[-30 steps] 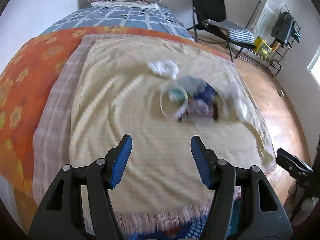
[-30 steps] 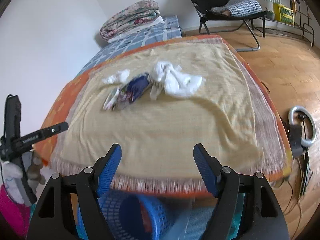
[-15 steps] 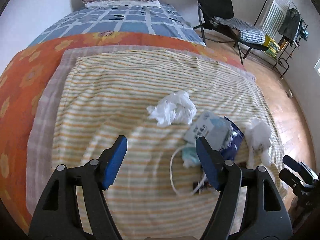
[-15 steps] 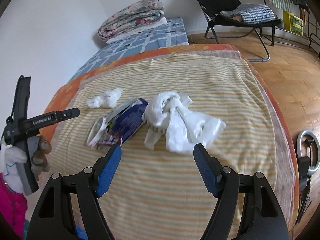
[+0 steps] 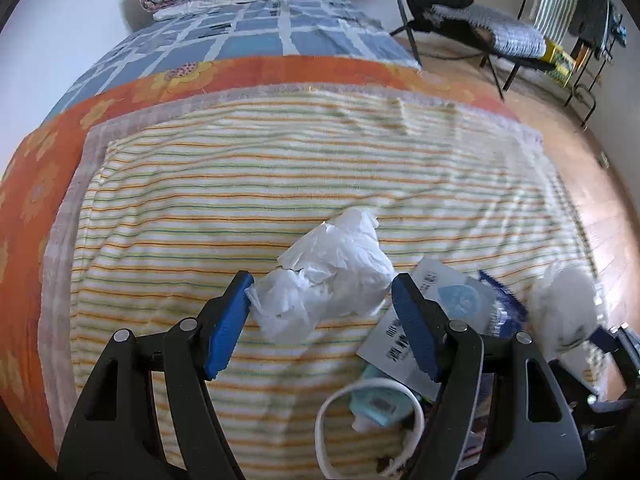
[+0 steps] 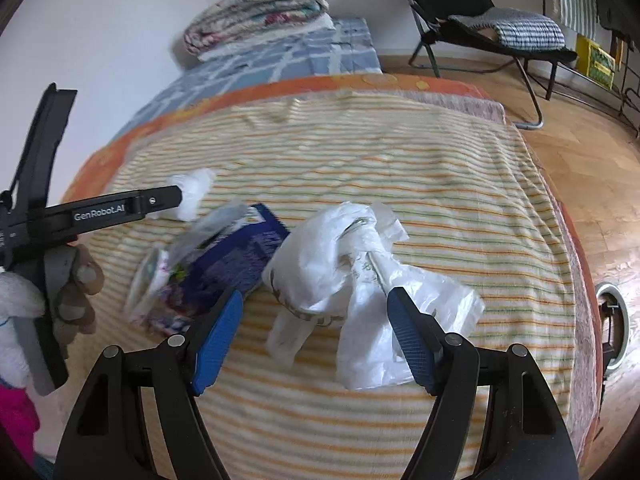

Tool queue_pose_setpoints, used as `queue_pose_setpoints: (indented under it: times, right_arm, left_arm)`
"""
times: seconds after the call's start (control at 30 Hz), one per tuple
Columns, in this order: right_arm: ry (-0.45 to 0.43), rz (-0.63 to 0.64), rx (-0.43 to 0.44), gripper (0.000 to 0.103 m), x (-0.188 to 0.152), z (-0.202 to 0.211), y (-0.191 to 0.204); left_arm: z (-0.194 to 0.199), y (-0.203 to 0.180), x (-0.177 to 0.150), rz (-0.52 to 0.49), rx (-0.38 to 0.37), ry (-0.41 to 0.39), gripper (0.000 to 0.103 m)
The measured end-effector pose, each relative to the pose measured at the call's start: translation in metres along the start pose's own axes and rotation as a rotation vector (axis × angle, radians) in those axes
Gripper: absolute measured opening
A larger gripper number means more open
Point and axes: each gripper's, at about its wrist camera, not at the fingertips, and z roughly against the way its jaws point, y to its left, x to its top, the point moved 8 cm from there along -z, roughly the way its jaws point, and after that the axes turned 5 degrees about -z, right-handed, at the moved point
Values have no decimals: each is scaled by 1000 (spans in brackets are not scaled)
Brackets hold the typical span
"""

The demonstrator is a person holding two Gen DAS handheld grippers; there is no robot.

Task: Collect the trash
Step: 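Move both grippers back to the white plastic bags on the blanket, then grasp a white plastic bag with the left gripper while the right gripper grasps another bag, then carry both white plastic bags over the blue basket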

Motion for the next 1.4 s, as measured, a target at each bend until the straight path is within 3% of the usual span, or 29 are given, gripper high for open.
queue_pose_setpoints:
  times: [0.07, 0.13, 0.23, 0.27, 0.4, 0.63, 0.73, 1.07, 1.4]
  right_arm:
    - [-1, 9, -20, 74, 1, -4, -4]
    - [-8, 24, -35, 74, 3, -4, -7]
    - [-14, 36, -44, 74, 6, -4, -8]
    - [-13, 34, -49, 74, 6, -4, -11]
    - [-2, 18, -34, 72, 5, -6, -19]
    - [-21, -21, -6, 28, 5, 5, -25]
    - [-40, -38, 13, 23, 7, 16, -27]
    - [-102, -66, 58, 20, 2, 58, -25]
    - [-152, 9, 122, 20, -28, 120, 7]
  left_arm:
    - [-5, 0, -2, 0, 1, 9, 73]
    - [-7, 1, -2, 14, -4, 12, 67]
    - [-7, 1, -3, 14, -16, 14, 52]
    - [-6, 0, -3, 9, -16, 12, 40]
    - [-2, -4, -2, -16, -2, 4, 30]
    - [14, -1, -8, -3, -7, -18, 28]
    - [27, 3, -8, 1, -1, -38, 28]
    - [83, 13, -31, 20, -23, -87, 28]
    - [154, 11, -95, -12, -58, -131, 28]
